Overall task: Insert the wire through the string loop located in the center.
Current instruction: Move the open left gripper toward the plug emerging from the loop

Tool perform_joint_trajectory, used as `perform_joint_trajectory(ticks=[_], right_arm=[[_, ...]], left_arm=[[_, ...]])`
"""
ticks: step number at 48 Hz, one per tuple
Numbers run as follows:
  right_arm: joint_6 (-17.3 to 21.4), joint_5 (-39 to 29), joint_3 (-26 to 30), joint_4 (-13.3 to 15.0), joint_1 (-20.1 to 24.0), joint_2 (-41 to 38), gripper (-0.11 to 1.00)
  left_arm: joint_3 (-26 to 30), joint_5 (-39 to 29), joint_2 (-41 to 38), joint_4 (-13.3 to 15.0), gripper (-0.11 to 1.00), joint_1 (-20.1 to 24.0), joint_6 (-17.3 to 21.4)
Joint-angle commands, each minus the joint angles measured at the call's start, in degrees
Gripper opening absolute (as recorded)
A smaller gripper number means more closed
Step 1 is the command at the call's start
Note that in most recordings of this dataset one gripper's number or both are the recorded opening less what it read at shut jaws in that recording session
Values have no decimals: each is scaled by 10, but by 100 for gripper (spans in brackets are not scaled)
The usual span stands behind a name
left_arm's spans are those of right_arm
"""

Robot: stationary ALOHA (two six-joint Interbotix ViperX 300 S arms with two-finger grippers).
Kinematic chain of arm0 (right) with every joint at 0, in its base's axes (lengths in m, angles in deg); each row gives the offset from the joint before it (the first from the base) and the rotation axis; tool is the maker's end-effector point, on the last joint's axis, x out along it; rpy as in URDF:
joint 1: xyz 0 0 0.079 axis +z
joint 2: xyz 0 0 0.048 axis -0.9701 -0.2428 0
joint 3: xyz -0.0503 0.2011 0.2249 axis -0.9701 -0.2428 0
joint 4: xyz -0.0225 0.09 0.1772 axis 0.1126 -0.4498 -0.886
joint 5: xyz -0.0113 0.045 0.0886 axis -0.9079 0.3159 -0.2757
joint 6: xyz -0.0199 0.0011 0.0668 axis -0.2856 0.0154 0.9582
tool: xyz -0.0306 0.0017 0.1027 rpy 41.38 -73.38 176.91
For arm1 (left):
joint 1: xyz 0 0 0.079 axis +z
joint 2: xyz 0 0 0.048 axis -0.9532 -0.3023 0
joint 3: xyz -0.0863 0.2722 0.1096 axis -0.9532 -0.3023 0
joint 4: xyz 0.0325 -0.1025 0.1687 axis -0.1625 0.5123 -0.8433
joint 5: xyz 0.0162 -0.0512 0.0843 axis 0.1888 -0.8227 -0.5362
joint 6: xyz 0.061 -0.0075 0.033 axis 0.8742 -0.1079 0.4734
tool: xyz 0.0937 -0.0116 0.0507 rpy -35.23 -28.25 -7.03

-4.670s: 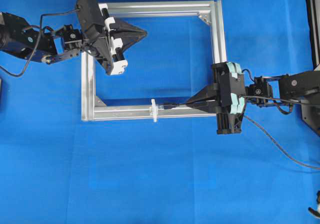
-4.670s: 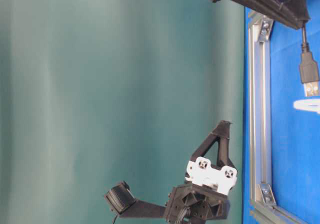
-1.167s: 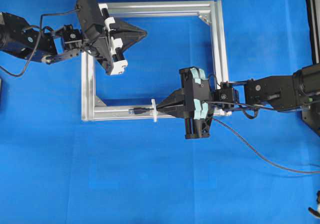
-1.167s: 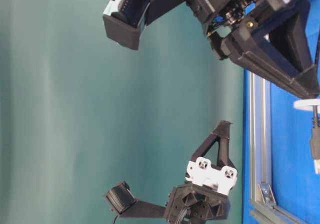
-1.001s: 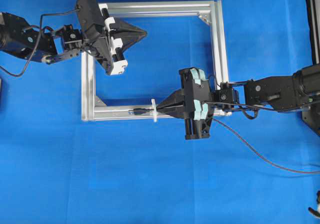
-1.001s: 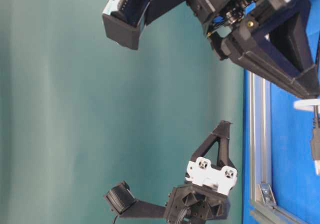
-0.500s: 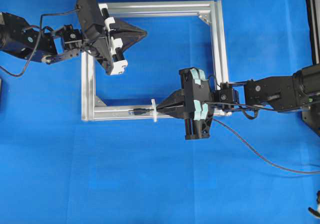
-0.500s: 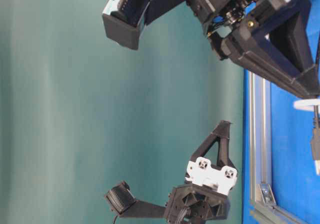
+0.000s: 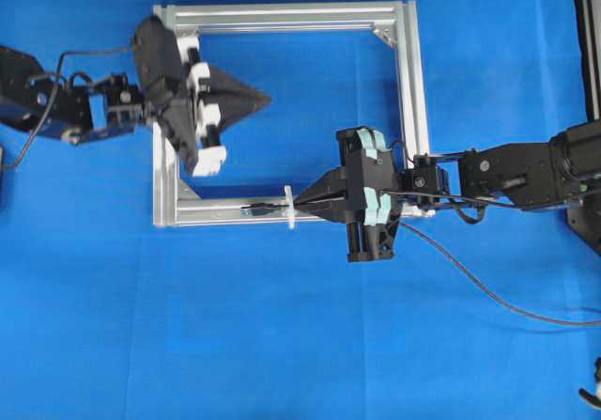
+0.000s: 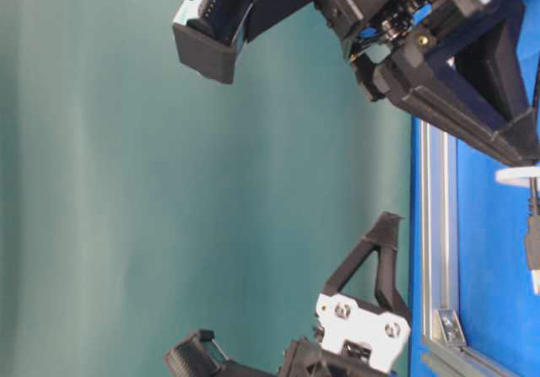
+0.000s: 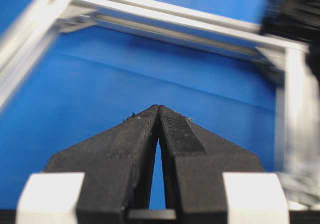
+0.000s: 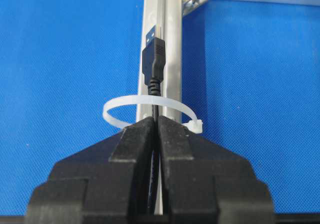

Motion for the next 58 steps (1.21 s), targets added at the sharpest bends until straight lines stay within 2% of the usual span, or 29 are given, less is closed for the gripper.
perform_joint_trajectory(ticks=[1, 9, 24, 55, 58], right_arm=[[0, 6, 10, 0, 2, 5, -2], [0, 6, 10, 0, 2, 5, -2], [-1, 6, 9, 0, 2, 5, -2], [-1, 6, 9, 2, 3, 5, -2], [-1, 6, 9, 2, 3, 5, -2]], left_arm=[[-1, 4, 16, -3, 0, -25, -11], [-7, 3, 17, -2, 0, -71, -36], [-10, 4, 16, -2, 0, -146, -38], [-4, -18, 15, -2, 1, -145, -34], [-1, -27, 14, -2, 3, -144, -36]])
